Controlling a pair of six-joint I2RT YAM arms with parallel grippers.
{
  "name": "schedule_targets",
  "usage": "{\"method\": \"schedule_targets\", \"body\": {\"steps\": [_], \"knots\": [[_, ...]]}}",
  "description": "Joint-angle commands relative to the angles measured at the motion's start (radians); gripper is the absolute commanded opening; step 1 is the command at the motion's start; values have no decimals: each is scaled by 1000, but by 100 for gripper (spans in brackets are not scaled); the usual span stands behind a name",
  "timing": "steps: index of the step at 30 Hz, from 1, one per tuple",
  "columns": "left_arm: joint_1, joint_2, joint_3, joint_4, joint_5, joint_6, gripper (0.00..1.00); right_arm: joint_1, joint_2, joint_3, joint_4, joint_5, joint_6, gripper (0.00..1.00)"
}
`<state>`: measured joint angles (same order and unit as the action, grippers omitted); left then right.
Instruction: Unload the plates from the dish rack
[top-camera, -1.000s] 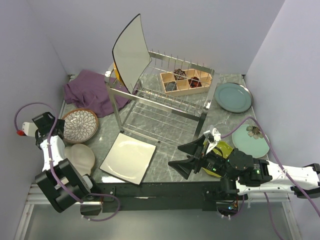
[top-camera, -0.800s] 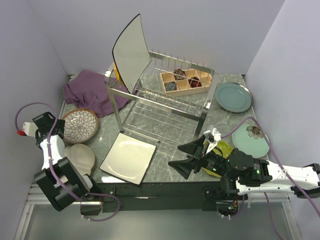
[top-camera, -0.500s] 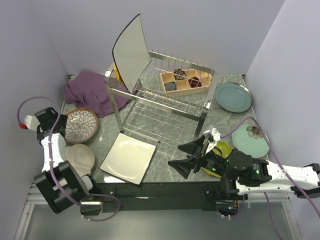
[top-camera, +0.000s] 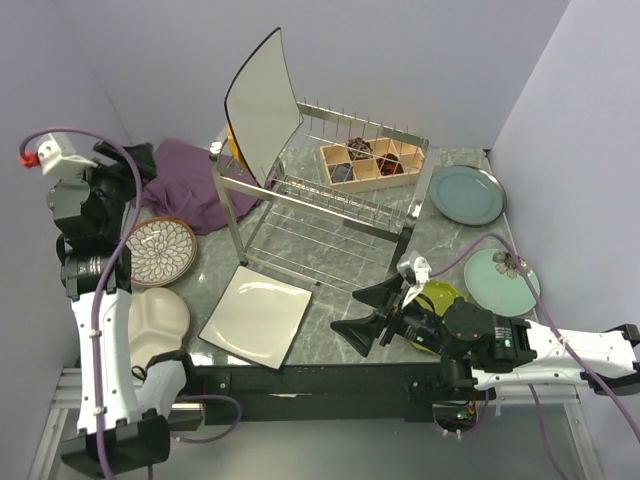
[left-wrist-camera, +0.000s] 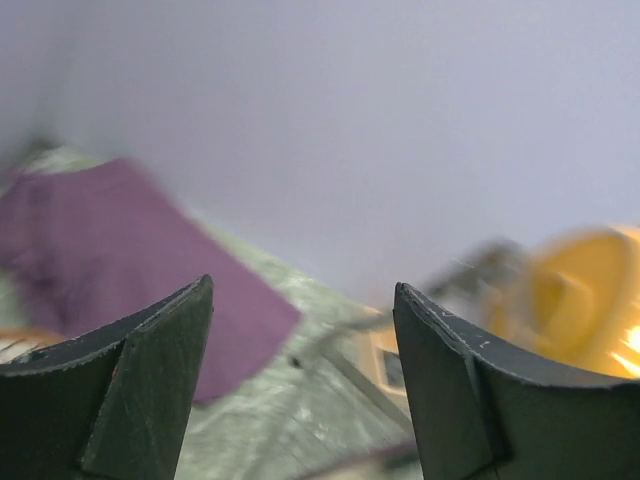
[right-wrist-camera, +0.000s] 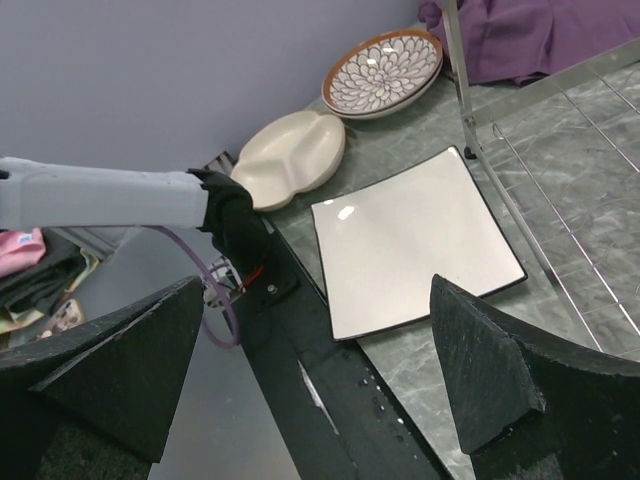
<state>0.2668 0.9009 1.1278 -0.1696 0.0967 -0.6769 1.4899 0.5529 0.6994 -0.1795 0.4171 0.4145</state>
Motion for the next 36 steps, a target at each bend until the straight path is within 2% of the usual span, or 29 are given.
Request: {"method": "schedule_targets", "body": {"steps": [1, 6, 10, 15, 17, 20, 24, 30, 33, 36], "knots": [[-84, -28, 119, 51, 148, 129, 78, 6, 28, 23, 20, 3, -25, 100], [-129, -62, 164, 90, 208, 165, 79, 6, 44, 25, 26, 5, -26, 100], [-150, -39, 182, 130, 325, 157, 80, 6, 50, 25, 34, 2, -28, 100], [-208, -37, 202, 137, 331, 175, 84, 6, 61, 25, 32, 12, -31, 100], [-231, -42, 191, 160, 334, 177, 90, 6, 62, 28, 32, 9, -31, 100], [-259, -13, 213, 136, 325, 192, 91, 6, 68, 26, 37, 2, -31, 100], [-368, 10, 221, 134, 259, 240, 94, 6, 70, 28, 34, 8, -31, 100], [-572, 70, 267, 99, 75, 342, 96, 6, 71, 28, 35, 11, -31, 100], [-638, 90, 273, 116, -3, 382, 96, 6, 68, 25, 32, 14, -29, 100], [-669, 133, 302, 102, -46, 410, 89, 6, 62, 22, 35, 11, -31, 100]]}}
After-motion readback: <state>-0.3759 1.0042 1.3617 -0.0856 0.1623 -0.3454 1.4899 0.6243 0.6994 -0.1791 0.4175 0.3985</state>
